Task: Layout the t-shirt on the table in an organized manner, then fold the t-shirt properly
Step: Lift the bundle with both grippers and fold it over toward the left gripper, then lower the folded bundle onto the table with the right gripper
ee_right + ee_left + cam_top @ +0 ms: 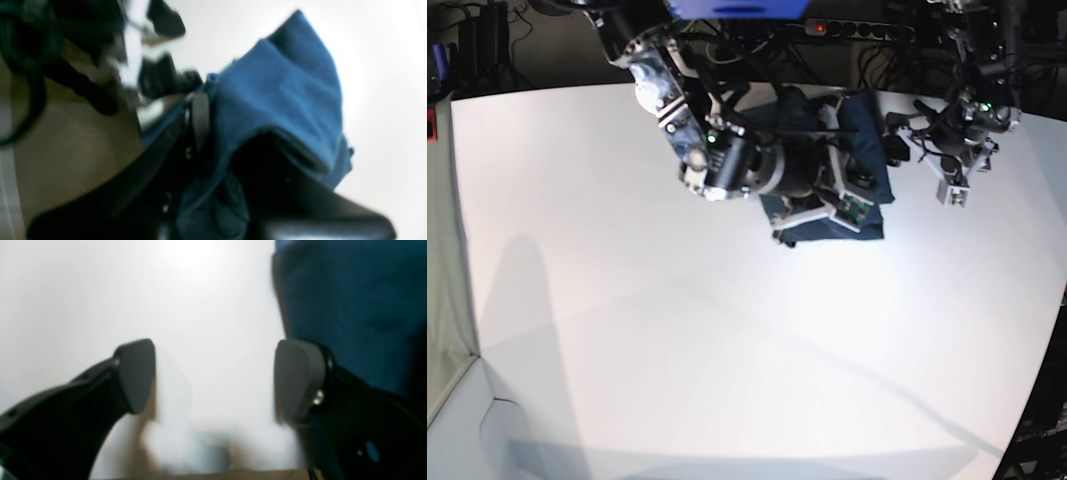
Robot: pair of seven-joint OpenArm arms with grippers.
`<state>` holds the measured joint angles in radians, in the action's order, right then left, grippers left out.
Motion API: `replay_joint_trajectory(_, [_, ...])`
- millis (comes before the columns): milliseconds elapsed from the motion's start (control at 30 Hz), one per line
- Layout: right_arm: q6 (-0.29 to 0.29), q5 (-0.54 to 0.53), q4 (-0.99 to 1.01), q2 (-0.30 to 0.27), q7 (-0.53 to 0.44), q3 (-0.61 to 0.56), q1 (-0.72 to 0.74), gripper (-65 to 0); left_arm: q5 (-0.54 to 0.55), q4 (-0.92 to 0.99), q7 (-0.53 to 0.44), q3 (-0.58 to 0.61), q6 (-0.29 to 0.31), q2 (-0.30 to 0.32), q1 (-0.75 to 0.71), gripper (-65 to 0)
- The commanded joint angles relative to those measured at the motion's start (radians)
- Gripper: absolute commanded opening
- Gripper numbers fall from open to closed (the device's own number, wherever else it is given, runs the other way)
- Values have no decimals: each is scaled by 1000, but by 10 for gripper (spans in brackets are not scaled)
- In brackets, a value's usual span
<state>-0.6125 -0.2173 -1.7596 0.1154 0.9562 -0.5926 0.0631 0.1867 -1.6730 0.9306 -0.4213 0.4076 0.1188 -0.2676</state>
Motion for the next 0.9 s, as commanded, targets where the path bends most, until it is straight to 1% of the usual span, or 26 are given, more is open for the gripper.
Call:
replay_joint_trajectory(0, [-1,-20,-3,13,-29,-3,17,-649,9,-8,8,2,-2,5,-2,-102])
replay_joint_trajectory(67, [-1,-21,22,30,-30,-5,17,-596,9,-8,8,-1,-2,5,-3,-102])
replay_joint_trajectory(133, [-1,-23,37,31,-35,-8,17,-518,9,-8,8,-3,-2,5,-3,-102])
replay_joint_trajectory(267, [-1,-23,37,28,-35,-56,17,-348,9,-8,8,-3,-2,6,-5,-102])
replay_joint_trajectory(333, [-1,-23,19,27,-32,-57,14,-278,9,-8,8,-3,-2,6,-3,-102])
replay_joint_trajectory(400, [-1,-23,-23,27,-35,-56,8,-233,9,-8,8,-3,-2,6,-2,-102])
replay_joint_trajectory(533, [-1,-23,-124,0,-36,-48,-19,-225,9,-8,8,-3,-2,8,-2,-102])
replay_joint_trajectory(700, [-1,-18,-155,-69,-35,-37,-45,-225,10,-20,8,-6,3,14,-9,-102])
replay_joint_trajectory(767, [-1,-18,-153,-82,-35,-8,-65,-225,10,-19,8,-9,3,14,-11,-102])
replay_joint_trajectory(867, [-1,-18,-156,-98,-35,67,-76,-225,10,-11,8,-34,3,14,-5,-102])
